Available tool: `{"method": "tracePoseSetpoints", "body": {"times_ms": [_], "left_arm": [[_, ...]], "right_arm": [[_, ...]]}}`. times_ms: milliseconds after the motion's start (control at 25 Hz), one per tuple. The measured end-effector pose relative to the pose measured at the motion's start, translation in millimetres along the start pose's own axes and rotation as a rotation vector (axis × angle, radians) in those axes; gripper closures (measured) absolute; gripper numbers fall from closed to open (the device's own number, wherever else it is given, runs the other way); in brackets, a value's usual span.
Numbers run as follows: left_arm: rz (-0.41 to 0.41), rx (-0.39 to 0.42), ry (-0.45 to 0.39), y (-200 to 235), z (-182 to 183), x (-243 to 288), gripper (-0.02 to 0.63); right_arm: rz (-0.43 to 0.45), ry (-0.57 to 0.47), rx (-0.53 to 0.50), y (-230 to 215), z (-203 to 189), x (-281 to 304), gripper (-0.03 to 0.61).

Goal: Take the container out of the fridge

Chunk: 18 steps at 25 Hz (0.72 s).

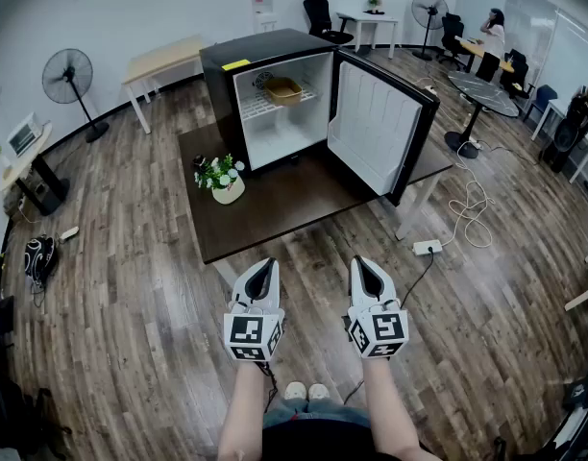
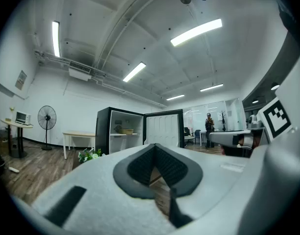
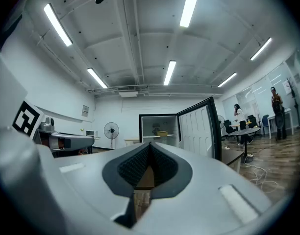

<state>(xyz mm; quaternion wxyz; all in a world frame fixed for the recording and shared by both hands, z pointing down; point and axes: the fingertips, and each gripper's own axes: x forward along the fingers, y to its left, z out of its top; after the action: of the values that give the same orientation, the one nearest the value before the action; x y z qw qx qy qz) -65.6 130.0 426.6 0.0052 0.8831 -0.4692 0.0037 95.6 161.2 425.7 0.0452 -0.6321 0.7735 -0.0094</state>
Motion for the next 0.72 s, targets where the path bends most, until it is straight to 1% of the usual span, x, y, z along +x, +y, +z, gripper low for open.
{"method": "tracePoseSetpoints", "body": {"times_ms": [440, 720], "left_arm": [[0.003, 0.001, 0.008, -0.1, -2.0, -4.9, 0.606], [-0.004, -0.001, 0.017, 1.7, -7.1, -4.6, 0.606]], "right_arm": [[-0.001, 0.001, 0.012, 2.2, -0.4, -3.7, 0.578], [0.0, 0.009, -0.013, 6.6, -1.9, -0.9, 0.578]]}}
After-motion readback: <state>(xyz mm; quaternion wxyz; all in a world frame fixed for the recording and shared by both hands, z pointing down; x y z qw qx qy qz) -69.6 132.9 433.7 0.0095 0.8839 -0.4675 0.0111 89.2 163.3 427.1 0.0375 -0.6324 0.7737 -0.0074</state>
